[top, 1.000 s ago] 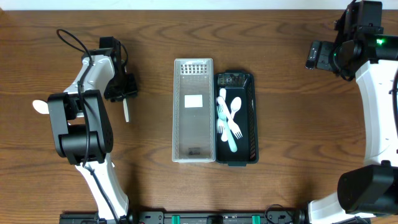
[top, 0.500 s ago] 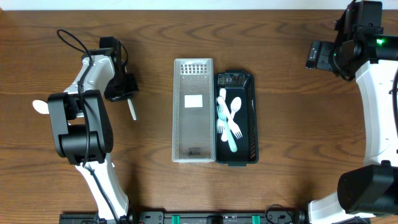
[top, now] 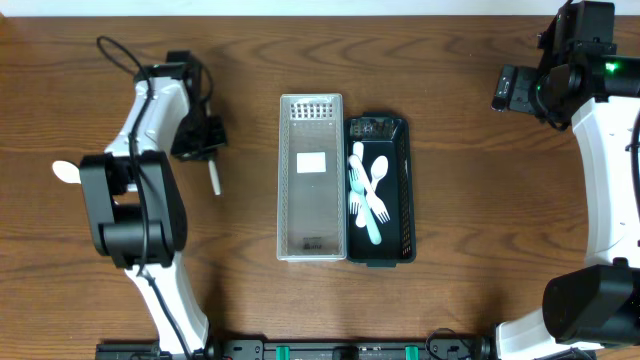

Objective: Pack container
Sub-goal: 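Grasp the white spoon with the left gripper and lift it, then carry the spoon with the left gripper and drop it into the clear basket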

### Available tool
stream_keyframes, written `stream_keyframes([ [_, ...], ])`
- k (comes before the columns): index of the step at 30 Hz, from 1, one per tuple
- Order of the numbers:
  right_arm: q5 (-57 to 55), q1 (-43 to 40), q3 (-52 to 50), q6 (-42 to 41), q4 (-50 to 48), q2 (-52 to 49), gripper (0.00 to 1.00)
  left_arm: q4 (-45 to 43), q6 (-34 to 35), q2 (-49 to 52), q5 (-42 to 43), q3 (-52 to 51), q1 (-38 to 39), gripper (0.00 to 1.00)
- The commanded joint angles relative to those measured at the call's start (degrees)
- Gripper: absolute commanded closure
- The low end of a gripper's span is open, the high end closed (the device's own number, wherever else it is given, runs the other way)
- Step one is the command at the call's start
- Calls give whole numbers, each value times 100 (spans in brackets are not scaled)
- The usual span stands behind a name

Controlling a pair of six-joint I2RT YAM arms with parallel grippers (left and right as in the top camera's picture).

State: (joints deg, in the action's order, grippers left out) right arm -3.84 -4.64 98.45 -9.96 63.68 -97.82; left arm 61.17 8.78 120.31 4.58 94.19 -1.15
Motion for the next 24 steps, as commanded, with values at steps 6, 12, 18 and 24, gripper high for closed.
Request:
stream_keyframes([
  [6, 20, -33, -33, 85, 20, -35, 5, 155, 44, -1676, 35, 280, 1674, 94],
  [12, 20, -33, -33, 83, 20, -35, 5, 76, 323, -1685, 35, 87, 2623, 94],
  [18, 22, -33, -33, 83, 24, -35, 5, -66, 553, -1252, -214, -282, 2964, 94],
  [24, 24, -33, -33, 83, 24, -35, 5, -79, 549, -1069, -203, -278, 2946, 40],
])
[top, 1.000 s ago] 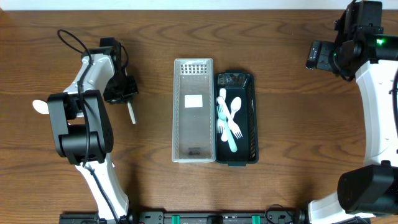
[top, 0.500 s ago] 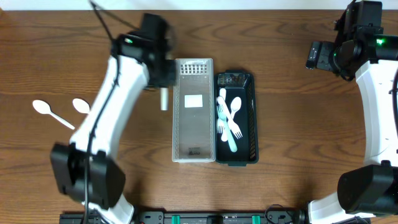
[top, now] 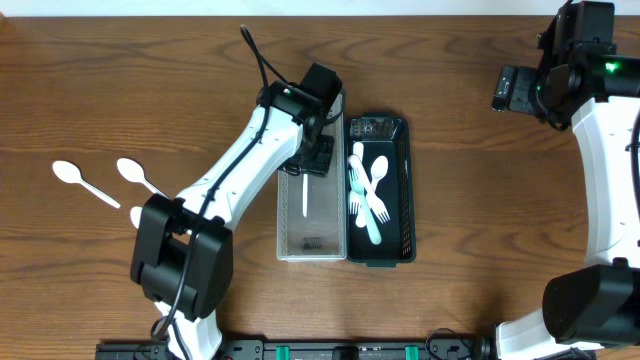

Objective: Pack container
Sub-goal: 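Carry the spoon with the left gripper and drop it into the clear basket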

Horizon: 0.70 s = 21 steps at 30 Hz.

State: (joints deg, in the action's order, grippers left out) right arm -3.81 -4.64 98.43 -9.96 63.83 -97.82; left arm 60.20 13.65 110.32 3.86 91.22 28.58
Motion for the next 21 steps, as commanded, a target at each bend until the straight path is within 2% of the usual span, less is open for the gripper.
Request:
stream_keyframes([
  [1, 22, -33, -31, 83, 9, -35, 5, 20, 61, -92, -136, 42, -26, 40],
  [4, 20, -33, -31, 83, 24, -35, 5, 61, 61, -293, -160, 170, -68, 29],
  [5, 20, -33, -31, 83, 26, -35, 5, 59, 63, -424, -260, 212, -96, 28],
  [7, 20, -33, -31, 85, 28, -35, 5, 55, 101, -728, -660, 254, -190, 27],
  [11, 17, -61, -31, 129, 22, -35, 5, 225, 560, -1390, -1635, 251, -732, 18],
  [16, 17, -133, -31, 197, 33, -35, 4, 433, 1311, -1725, -1641, 232, -2350, 6],
  [21, 17, -136, -31, 236, 103, -35, 4, 201, 1580, -1425, -861, -87, -3757, 5],
])
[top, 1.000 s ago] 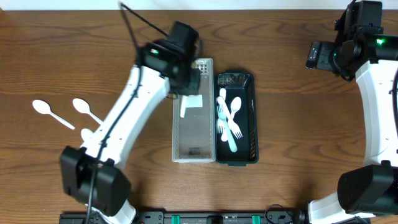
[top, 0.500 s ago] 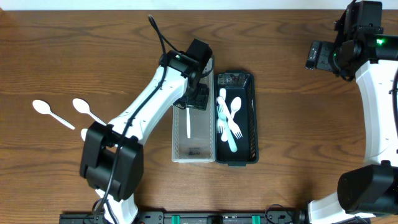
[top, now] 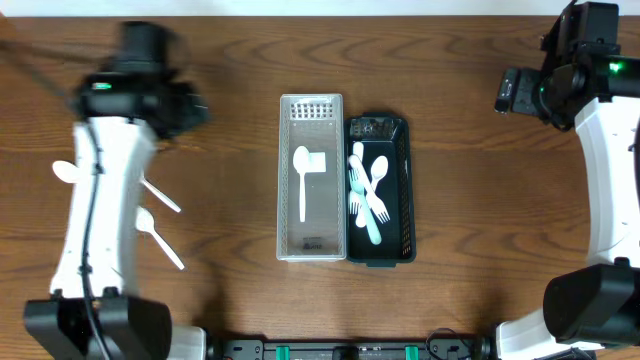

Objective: Pack container
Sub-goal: 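Carry the spoon with the left gripper and drop it into the clear basket, then move the left gripper down onto the next white spoon and grasp it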

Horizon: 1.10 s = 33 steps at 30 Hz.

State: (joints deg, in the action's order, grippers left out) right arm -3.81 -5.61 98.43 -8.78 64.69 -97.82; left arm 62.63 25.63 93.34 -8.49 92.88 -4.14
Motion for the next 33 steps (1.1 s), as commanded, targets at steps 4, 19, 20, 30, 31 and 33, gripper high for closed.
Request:
stream_keyframes([
  [4, 17, -39, -31, 120, 15, -35, 4, -468, 223, 745, 693, -684, -1117, 5],
  [19, -96, -50, -31, 293, 92, -35, 3, -1816, 7, 1915, 1054, -1906, -1399, 0],
  [20, -114, -57, -31, 291, 98, -35, 3, -1899, -79, 1923, 1117, -1958, -1410, 0],
  [30, -136, -87, -31, 293, 155, -35, 4, -2332, -354, 2079, 1349, -2153, -1523, 0],
  [31, -136, -87, -31, 293, 162, -35, 4, -2367, -354, 2096, 1349, -2153, -1534, 0],
  [33, -136, -87, -31, 293, 175, -35, 4, -2400, -354, 2146, 1349, -2153, -1541, 0],
])
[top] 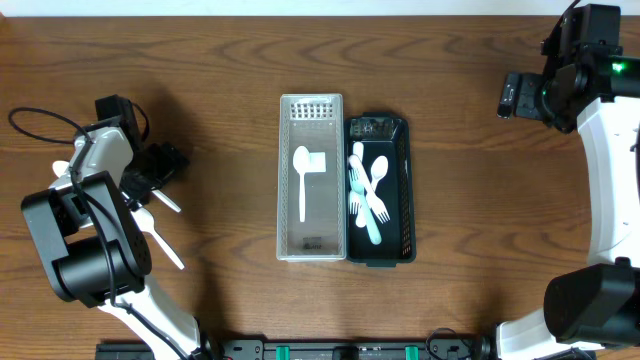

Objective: Pack container
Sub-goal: 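Move the left gripper down onto the next white spoon and grasp it, then carry the spoon with the left gripper and release it in the clear basket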

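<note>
A clear container (311,235) stands at the table's middle with one white spoon (302,182) lying in it. Right beside it, a dark green container (403,190) holds several white and pale blue spoons and forks (368,192). My left gripper (163,166) is low at the far left, over the bowl end of a loose white spoon (167,200) whose handle sticks out below it. Its fingers do not show clearly. A second loose spoon (163,245) lies nearer the front. My right gripper (509,92) hangs at the far right, away from everything.
Another spoon's bowl (61,170) peeks out behind the left arm (95,165). A black cable (40,125) loops left of that arm. The right arm (600,150) runs along the right edge.
My left arm was raised and blurred at the far left; now its gripper is down at the loose spoons. The spoon in the clear container and the right arm have not moved.
My left gripper held a white spoon left of the containers. Then it was over the clear container with the spoon. Then the spoon lay in that container and the arm was back at the left. Now the gripper sits over the loose spoons.
</note>
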### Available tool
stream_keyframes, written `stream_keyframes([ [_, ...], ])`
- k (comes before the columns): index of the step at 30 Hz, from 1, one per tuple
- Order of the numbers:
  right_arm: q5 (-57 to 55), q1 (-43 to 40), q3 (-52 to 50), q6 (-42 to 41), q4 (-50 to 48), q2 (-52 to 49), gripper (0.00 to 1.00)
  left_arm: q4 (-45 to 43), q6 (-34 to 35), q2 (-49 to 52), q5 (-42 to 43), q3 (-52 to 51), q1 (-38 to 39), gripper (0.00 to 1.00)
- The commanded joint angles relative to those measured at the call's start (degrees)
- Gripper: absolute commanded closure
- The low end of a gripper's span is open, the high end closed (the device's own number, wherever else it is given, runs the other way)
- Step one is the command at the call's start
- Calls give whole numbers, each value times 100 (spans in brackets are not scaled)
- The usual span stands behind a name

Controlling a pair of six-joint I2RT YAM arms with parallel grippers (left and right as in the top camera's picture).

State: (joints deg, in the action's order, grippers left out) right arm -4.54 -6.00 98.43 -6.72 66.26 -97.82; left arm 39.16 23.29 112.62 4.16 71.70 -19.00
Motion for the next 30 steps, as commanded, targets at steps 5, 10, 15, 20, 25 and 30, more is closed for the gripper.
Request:
stream_keyframes([
  [5, -66, -48, -31, 107, 22, -35, 4, -50, -118, 302, 83, -35, -55, 21],
  [10, -125, -48, -31, 105, 42, -35, 4, -70, -116, 299, 83, -35, -59, 65],
  [15, -125, -48, -31, 107, 39, -35, 4, -68, -116, 299, 83, -35, -59, 86],
  [20, -125, -48, -31, 107, 39, -35, 4, -68, -118, 299, 83, -33, -59, 94],
  [25, -125, -48, -31, 107, 28, -35, 4, 94, -120, 87, 83, 31, -28, 94],
  [30, -125, -48, -31, 103, 28, -35, 4, 527, -426, -754, 81, 304, 341, 94],
])
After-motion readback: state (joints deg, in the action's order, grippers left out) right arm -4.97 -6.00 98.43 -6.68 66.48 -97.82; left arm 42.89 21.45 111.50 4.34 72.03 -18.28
